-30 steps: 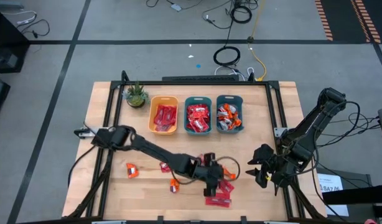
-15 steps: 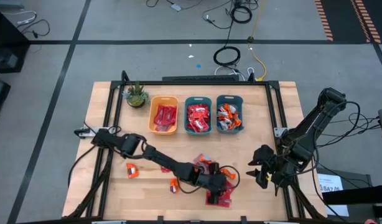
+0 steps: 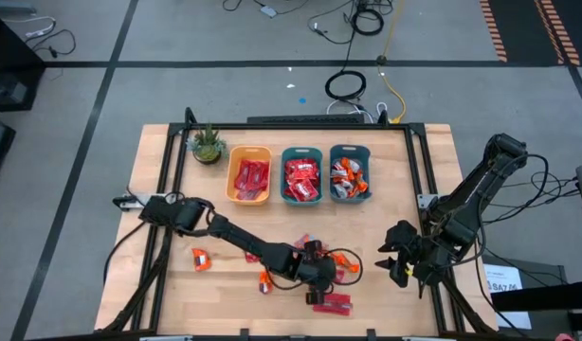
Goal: Sort candy
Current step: Put the red candy into the top left yellow bin
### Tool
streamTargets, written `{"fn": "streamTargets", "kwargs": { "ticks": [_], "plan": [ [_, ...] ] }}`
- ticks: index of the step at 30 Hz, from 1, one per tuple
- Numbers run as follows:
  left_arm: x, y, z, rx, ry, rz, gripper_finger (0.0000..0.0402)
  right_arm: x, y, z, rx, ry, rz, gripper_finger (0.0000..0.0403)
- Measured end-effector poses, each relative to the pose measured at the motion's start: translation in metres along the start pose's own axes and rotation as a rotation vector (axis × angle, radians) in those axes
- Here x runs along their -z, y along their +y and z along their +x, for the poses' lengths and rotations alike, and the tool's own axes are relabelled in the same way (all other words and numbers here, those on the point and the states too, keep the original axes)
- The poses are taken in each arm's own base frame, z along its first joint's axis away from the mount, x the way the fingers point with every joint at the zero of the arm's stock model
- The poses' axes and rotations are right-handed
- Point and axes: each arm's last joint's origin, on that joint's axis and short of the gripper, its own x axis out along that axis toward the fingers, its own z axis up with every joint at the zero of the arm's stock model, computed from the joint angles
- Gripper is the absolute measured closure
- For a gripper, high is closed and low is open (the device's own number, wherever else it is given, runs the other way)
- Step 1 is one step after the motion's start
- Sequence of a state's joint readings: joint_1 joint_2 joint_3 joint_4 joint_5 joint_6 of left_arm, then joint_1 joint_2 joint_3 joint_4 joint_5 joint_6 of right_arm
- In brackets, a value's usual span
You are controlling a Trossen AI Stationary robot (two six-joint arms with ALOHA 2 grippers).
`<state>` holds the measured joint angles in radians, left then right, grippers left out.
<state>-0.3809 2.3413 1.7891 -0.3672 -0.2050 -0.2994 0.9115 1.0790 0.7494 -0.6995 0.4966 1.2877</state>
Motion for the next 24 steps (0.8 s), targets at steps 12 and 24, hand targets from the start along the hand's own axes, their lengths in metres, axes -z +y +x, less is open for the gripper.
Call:
{"fn": "streamTargets", "kwargs": {
  "ticks": [12, 24],
  "plan": [
    [-0.058, 0.076, -0.15, -0.139, -0.151, -0.152, 0.0392, -0.004, -0.001, 0.0, 0.041, -0.129, 0.0, 0.0193],
    [0.07, 0.203, -0.205, -0.37, -0.144, -0.659, 0.0392, -0.005, -0.002, 0.0, 0.055, -0.179, 0.035, 0.0193]
  ]
}}
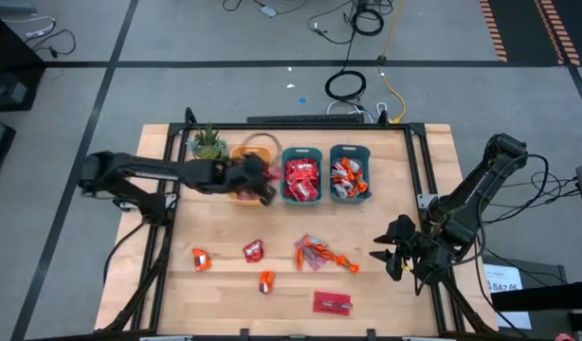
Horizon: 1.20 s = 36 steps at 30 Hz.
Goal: Sort candy
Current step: Put the red candy into the top left yellow bin
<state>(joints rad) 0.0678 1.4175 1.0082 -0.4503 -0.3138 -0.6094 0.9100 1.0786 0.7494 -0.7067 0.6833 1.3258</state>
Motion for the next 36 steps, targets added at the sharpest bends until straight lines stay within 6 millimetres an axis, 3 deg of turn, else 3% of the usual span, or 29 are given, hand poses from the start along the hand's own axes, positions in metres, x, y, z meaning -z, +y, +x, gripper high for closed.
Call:
{"fn": "streamTargets", "kwargs": {
  "ticks": [5, 10, 16, 27, 31, 36],
  "plan": [
    [0.029, 0.061, 0.001, -0.195, -0.028, -0.33, 0.0388, 0.0, 0.0, 0.0, 0.0, -0.002, 0.025, 0.0193],
    [0.038, 0.081, 0.008, -0.251, -0.014, -0.446, 0.0385, -0.001, 0.0, 0.0, 0.006, -0.034, 0.065, 0.0193],
    [0.036, 0.085, 0.011, -0.249, -0.001, -0.418, 0.0367, -0.003, -0.001, 0.001, 0.014, -0.056, 0.106, 0.0193],
    [0.024, 0.08, 0.012, -0.107, -0.028, -0.297, 0.0243, -0.003, 0.0, 0.001, 0.01, -0.052, 0.087, 0.0193],
    [0.018, 0.075, 0.009, -0.031, -0.009, -0.297, 0.0234, -0.003, 0.0, 0.001, 0.005, -0.053, 0.095, 0.0193],
    [0.012, 0.058, 0.0, 0.08, 0.025, -0.155, 0.0233, -0.004, 0.005, 0.001, -0.034, -0.064, 0.023, 0.0193]
  ]
}}
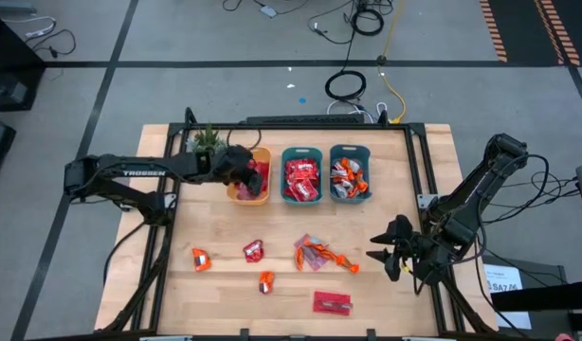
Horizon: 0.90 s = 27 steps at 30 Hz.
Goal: Sort candy
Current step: Put the red candy into the top left yellow bin
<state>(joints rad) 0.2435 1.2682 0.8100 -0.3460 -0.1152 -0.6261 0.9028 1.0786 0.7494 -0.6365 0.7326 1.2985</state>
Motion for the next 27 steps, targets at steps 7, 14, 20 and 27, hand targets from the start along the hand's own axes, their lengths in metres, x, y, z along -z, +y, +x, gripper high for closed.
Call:
{"fn": "streamTargets", "kwargs": {
  "ticks": [7, 14, 20, 27],
  "plan": [
    [0.009, -0.044, -0.017, 0.121, -0.006, 0.109, 0.0233, -0.003, 0.01, 0.0, -0.077, -0.035, -0.128, 0.0193],
    [0.031, -0.096, -0.043, 0.325, -0.072, 0.192, 0.0233, -0.003, 0.01, 0.0, -0.076, -0.036, -0.172, 0.0193],
    [0.047, -0.141, -0.064, 0.49, -0.209, 0.295, 0.0233, -0.003, 0.01, 0.0, -0.078, -0.029, -0.174, 0.0193],
    [0.067, -0.204, -0.051, 0.528, -0.278, 0.552, 0.0233, -0.003, 0.009, 0.0, -0.078, -0.027, -0.191, 0.0193]
  ]
}}
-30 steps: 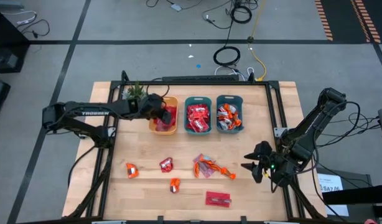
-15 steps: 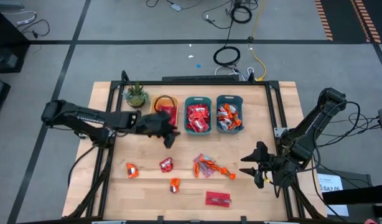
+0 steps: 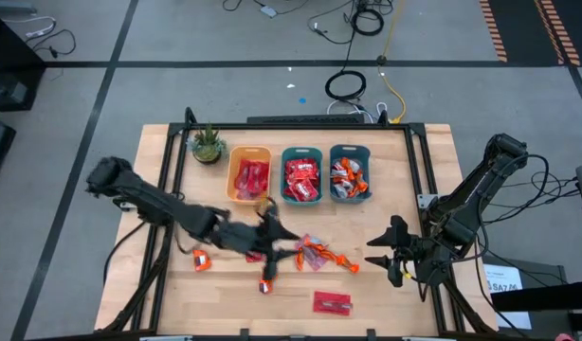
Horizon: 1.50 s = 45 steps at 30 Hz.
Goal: Sort candy
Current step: Put the red candy into the top left yellow bin
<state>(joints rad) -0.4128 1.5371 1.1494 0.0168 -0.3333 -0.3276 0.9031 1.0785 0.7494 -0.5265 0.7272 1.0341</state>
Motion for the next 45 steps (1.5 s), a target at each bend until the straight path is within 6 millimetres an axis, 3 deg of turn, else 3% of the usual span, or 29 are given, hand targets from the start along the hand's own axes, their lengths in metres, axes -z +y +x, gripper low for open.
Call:
{"fn": "streamTargets", "kwargs": {
  "ticks": [5, 8, 16, 23, 31, 39, 42, 45],
  "plan": [
    [0.005, -0.039, 0.048, 0.04, 0.029, 0.257, 0.0233, 0.0, 0.0, 0.0, -0.001, 0.001, -0.002, 0.0193],
    [0.013, -0.057, 0.075, 0.056, 0.045, 0.324, 0.0233, 0.001, 0.001, 0.0, -0.025, 0.041, -0.004, 0.0193],
    [0.054, -0.076, 0.138, 0.057, 0.133, 0.206, 0.0233, 0.006, 0.004, -0.001, -0.122, 0.201, -0.008, 0.0193],
    [0.089, -0.081, 0.174, 0.081, 0.22, 0.118, 0.0233, 0.007, 0.004, -0.001, -0.136, 0.224, -0.003, 0.0193],
    [0.138, -0.08, 0.198, 0.044, 0.388, 0.099, 0.0233, 0.007, 0.004, -0.001, -0.137, 0.226, -0.003, 0.0193],
    [0.17, -0.081, 0.209, 0.044, 0.444, 0.03, 0.0237, 0.007, 0.004, -0.001, -0.136, 0.226, -0.003, 0.0193],
    [0.176, -0.084, 0.204, 0.033, 0.493, 0.056, 0.0268, 0.007, 0.004, -0.001, -0.136, 0.225, -0.006, 0.0193],
    [0.177, -0.084, 0.202, 0.024, 0.516, 0.064, 0.0335, 0.007, 0.004, -0.001, -0.137, 0.225, -0.013, 0.0193]
  ]
}}
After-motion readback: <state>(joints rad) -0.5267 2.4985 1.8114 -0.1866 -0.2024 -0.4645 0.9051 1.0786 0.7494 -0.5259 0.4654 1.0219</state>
